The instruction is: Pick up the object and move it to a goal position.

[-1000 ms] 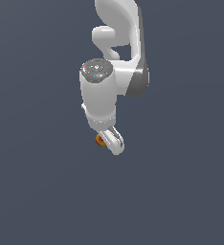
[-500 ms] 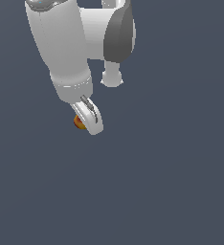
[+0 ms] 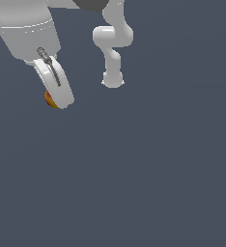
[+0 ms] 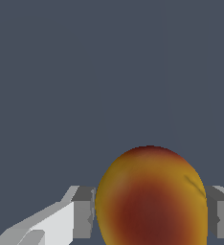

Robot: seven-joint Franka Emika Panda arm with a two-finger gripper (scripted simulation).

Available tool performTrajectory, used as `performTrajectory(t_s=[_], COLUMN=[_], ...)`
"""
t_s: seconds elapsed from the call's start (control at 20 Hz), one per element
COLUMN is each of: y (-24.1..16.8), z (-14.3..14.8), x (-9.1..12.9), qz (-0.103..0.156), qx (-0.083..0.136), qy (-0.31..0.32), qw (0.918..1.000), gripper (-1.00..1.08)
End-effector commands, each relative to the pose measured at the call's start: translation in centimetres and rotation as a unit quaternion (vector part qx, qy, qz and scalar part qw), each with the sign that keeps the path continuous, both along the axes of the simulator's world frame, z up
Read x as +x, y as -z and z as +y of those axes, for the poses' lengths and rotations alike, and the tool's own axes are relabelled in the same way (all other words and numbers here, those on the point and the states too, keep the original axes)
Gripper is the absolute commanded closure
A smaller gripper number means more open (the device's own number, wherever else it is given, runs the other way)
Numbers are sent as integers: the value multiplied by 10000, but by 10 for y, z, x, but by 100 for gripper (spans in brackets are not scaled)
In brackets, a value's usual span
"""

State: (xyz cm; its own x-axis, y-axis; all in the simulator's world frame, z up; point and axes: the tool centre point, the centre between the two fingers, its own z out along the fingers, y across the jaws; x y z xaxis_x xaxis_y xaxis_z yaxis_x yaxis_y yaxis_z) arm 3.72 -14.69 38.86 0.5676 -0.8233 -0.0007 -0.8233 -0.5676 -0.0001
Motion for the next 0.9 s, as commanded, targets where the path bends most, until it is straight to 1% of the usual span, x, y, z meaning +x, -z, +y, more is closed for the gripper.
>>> performTrajectory(t_s=[0.0,0.4,0.85], y=[-21,-68,-101], z=[-11,-38,-57], x=[-1,-1,-1], qz=[1,1,1], qx=[-2,-5,-5], qy=[-7,-13,-13], qw=[10000,10000,10000], gripper=[108,108,108])
